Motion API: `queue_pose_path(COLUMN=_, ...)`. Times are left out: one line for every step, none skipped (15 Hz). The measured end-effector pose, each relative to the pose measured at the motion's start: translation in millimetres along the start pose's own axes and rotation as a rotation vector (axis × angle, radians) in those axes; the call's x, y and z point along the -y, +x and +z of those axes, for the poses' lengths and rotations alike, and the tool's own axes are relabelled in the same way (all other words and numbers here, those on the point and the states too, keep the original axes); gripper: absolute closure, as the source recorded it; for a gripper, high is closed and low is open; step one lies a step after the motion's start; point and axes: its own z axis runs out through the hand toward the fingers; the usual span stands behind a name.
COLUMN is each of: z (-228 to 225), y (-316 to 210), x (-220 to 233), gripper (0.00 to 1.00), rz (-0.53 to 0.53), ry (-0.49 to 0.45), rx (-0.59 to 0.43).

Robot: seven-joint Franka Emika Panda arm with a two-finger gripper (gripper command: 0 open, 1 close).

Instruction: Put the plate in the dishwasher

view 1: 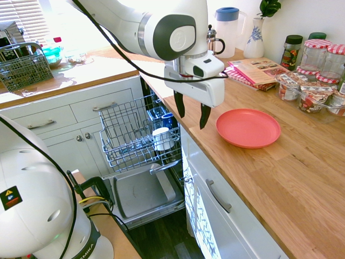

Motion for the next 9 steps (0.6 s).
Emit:
queue_pose_path(z=1, y=0, x=0, gripper=0.0, rz=0.001, ry=0.0, rx=0.003)
queue_pose_path(z=1, y=2, x=-2, gripper=0.0, rz=0.008, ry=0.006, rx=0.01)
queue_pose_path(z=0, y=10, x=-8, gripper=0.0, rz=0.025, ry=0.015, rx=0.019)
queue_pose_path(z=0, y=22, x=-19, gripper=0.0, rz=0.048, ry=0.028, rx=0.027)
queue_pose_path(z=-1, y=38, x=-34, gripper=0.0, rz=0.077, ry=0.041, rx=0.031)
queue_pose_path(z=-2, y=54, x=-50, gripper=0.0, rz=0.105, ry=0.056, rx=0.029)
queue_pose_path(z=-4, y=69, x=-65, gripper=0.0, rz=0.131, ry=0.071, rx=0.028)
queue_pose_path(z=-6, y=81, x=-78, gripper=0.0, rz=0.157, ry=0.088, rx=0.028)
queue_pose_path(z=-8, y=94, x=-92, gripper=0.0, rz=0.194, ry=0.114, rx=0.027)
